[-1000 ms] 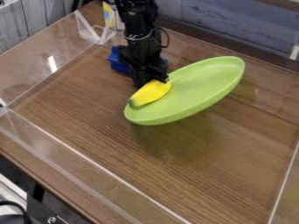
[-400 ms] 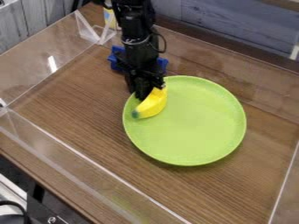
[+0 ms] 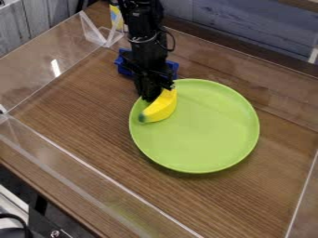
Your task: Put the banana in the green plate
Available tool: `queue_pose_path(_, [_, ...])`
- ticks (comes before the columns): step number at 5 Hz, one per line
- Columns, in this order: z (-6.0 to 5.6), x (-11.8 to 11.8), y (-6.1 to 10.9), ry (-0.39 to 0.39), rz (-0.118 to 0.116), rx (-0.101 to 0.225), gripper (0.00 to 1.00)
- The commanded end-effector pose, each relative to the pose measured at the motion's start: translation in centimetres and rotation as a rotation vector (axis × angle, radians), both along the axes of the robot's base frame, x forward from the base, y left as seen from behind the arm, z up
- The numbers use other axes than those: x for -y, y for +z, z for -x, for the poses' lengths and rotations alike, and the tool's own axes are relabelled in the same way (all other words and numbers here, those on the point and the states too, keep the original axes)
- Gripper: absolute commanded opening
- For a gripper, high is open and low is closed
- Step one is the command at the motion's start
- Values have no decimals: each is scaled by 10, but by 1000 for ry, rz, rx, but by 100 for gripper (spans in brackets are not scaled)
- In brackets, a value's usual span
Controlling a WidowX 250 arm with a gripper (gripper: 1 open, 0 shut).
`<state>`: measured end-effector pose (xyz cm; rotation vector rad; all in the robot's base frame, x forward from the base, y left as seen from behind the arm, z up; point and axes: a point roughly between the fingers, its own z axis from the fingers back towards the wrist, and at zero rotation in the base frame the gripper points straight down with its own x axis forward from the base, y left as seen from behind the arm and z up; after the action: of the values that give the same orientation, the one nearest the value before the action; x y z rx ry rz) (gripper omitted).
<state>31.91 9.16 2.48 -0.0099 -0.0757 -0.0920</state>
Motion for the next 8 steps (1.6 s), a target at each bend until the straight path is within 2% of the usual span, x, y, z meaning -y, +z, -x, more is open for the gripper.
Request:
queue_pose_path(1, [-6,-18,9,23,-30,35,0])
queue_pose_path(4, [-18,-36,5,39,-53,45,0])
queue_pose_path(8, [-37,-31,17,37,-41,79,0])
